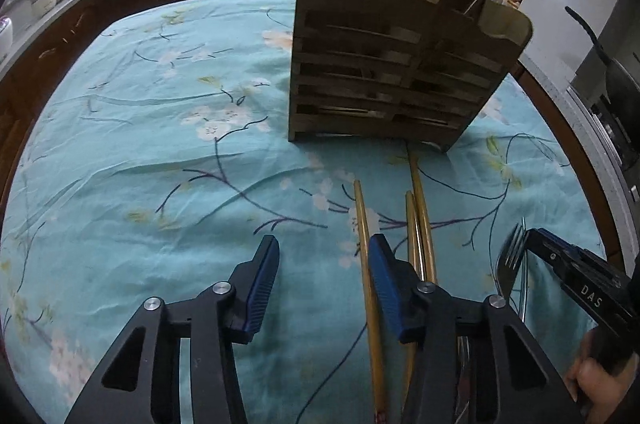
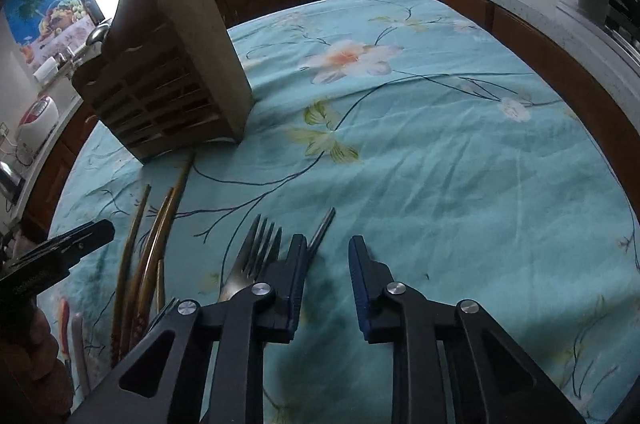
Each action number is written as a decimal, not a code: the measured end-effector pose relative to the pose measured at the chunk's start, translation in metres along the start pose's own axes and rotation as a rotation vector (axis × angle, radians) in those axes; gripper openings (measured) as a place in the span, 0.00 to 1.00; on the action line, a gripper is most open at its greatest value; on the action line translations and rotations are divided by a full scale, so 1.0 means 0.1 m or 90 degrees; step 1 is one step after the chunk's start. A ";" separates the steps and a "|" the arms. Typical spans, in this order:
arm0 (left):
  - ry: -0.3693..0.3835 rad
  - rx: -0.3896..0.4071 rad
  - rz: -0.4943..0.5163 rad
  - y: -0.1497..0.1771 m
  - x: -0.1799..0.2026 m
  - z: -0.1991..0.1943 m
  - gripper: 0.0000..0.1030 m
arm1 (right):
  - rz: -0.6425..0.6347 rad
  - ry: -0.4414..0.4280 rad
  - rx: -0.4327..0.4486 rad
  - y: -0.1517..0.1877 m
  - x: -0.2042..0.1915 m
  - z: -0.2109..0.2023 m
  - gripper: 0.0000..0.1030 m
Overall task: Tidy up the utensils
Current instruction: 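Grasp a wooden chopstick with the left tool while the right tool grasps a fork, then lift the chopstick and fork and carry both over the wooden holder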
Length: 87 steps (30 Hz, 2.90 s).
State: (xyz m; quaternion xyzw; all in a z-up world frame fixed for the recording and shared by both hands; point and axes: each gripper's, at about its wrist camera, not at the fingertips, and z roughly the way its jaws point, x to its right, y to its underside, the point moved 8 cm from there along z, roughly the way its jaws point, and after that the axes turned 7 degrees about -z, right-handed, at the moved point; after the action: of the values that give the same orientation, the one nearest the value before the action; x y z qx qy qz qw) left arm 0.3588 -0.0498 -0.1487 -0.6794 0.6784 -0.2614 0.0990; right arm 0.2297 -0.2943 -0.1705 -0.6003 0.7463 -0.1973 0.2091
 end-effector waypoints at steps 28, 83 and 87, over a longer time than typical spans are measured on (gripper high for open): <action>0.023 0.006 0.029 -0.03 0.09 0.02 0.04 | -0.021 -0.053 0.004 -0.12 -0.21 -0.04 0.04; 0.144 0.275 -0.085 0.02 -0.56 -2.48 0.04 | -0.054 -0.143 0.287 -0.87 -0.80 -1.77 0.03; 0.149 0.294 -0.085 -0.13 -0.52 -2.51 0.04 | -0.054 -0.146 0.304 -0.99 -0.80 -1.82 0.03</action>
State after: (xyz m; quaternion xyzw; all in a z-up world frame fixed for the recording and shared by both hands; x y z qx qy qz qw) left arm 0.2505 0.0565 0.0578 -0.6476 0.5611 -0.4918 0.1549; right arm 0.2259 -0.2281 0.0411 -0.5834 0.6242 -0.3071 0.4192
